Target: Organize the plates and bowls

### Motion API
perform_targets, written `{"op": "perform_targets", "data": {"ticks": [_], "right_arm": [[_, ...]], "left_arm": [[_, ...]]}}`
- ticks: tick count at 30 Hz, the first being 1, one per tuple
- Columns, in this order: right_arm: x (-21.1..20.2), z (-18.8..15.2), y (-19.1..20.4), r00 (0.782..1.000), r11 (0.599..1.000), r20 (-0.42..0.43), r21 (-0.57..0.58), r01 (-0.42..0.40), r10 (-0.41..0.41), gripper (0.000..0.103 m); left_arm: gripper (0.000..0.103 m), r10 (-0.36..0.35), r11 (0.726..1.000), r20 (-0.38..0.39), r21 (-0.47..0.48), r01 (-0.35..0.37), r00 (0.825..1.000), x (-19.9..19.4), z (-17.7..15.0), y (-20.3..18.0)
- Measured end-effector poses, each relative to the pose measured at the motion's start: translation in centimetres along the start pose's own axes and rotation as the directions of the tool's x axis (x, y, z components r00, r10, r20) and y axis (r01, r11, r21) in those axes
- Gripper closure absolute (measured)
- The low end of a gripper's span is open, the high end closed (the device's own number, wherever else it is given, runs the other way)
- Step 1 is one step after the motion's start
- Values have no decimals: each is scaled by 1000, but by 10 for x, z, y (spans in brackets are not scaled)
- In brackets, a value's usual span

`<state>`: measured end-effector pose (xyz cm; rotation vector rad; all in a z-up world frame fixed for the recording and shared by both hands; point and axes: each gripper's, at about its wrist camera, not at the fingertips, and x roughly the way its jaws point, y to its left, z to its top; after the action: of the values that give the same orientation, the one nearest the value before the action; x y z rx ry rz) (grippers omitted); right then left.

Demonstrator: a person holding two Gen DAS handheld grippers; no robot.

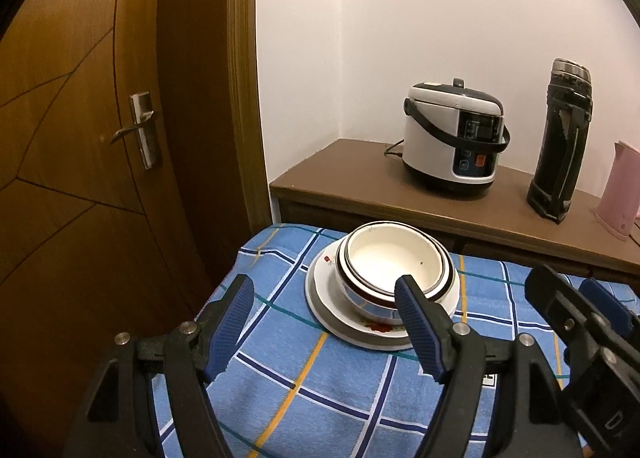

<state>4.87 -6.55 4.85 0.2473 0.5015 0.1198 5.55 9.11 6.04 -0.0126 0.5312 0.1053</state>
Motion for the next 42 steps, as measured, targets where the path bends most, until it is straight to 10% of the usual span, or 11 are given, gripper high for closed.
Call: {"op": "perform_targets", "data": {"ticks": [42], "right_arm": [[-34, -8, -9, 994, 1000, 109, 12, 24, -25, 12]], "left_arm": [[26, 5, 1000, 72, -21, -3, 997, -27, -6, 10]]}}
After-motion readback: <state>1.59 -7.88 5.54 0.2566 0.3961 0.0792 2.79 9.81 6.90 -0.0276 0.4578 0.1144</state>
